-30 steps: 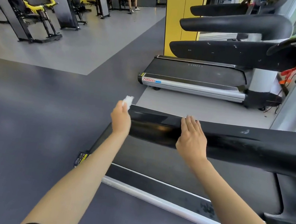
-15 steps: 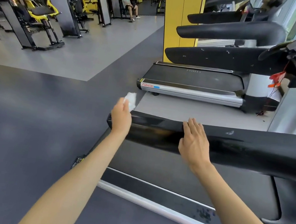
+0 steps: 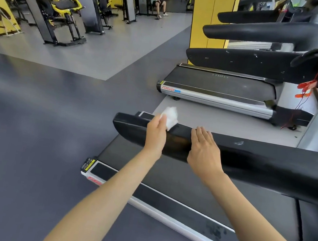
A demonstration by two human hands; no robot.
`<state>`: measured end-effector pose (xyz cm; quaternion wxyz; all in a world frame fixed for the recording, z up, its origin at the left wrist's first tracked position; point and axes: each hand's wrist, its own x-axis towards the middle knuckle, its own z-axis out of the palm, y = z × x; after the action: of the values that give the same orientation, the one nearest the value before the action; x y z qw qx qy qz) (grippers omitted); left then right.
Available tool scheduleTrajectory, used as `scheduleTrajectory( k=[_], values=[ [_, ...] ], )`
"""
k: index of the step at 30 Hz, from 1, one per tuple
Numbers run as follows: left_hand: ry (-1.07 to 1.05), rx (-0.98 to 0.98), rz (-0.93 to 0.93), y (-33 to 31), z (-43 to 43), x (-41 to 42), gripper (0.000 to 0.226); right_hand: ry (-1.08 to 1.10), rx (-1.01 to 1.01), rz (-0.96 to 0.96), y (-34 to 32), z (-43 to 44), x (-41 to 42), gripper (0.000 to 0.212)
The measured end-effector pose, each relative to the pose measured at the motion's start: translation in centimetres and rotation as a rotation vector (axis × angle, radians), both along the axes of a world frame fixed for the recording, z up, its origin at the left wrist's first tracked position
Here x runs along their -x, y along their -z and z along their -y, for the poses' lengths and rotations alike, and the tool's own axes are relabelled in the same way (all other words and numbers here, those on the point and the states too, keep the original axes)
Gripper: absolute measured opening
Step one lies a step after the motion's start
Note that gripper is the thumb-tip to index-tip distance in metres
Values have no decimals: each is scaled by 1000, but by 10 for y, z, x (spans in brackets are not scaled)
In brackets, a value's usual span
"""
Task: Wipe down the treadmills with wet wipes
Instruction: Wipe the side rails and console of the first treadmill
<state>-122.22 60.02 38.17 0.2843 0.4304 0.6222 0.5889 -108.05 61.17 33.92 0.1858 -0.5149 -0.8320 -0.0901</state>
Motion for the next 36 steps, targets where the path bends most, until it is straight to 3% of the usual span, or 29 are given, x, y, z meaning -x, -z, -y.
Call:
scheduleTrajectory(
  k=[2,5,8,11,15,17,22,26,31,36],
  values=[
    [-209,14,12,-11,-5,31,24,-1,1,16,1,0,0,67],
    [-352,66,-191,-5,-12,69,28,-18,-25,58,1,-1,-1,69],
    [-303,108,-359,17,-11,42,30,-23,-20,75,-1,1,-3,69],
    [-190,0,-452,30,-4,-16,28,-24,-26,48,1,0,-3,70],
    [14,1,-198,6,-4,-39,26,-31,-18,11,1,1,-3,72],
    [-83,-21,-120,-11,-12,-15,24,-32,-23,-19,0,3,-4,69],
    [-299,55,-255,-3,-25,65,32,-19,-5,-39,-1,5,-1,67],
    [-168,27,-428,34,-6,21,29,0,17,-30,-3,6,2,67],
    [124,-46,-184,17,2,-13,28,8,21,10,-2,7,2,70],
    [-142,-49,-178,-15,-14,55,24,33,74,49,-6,10,4,72]
  ],
)
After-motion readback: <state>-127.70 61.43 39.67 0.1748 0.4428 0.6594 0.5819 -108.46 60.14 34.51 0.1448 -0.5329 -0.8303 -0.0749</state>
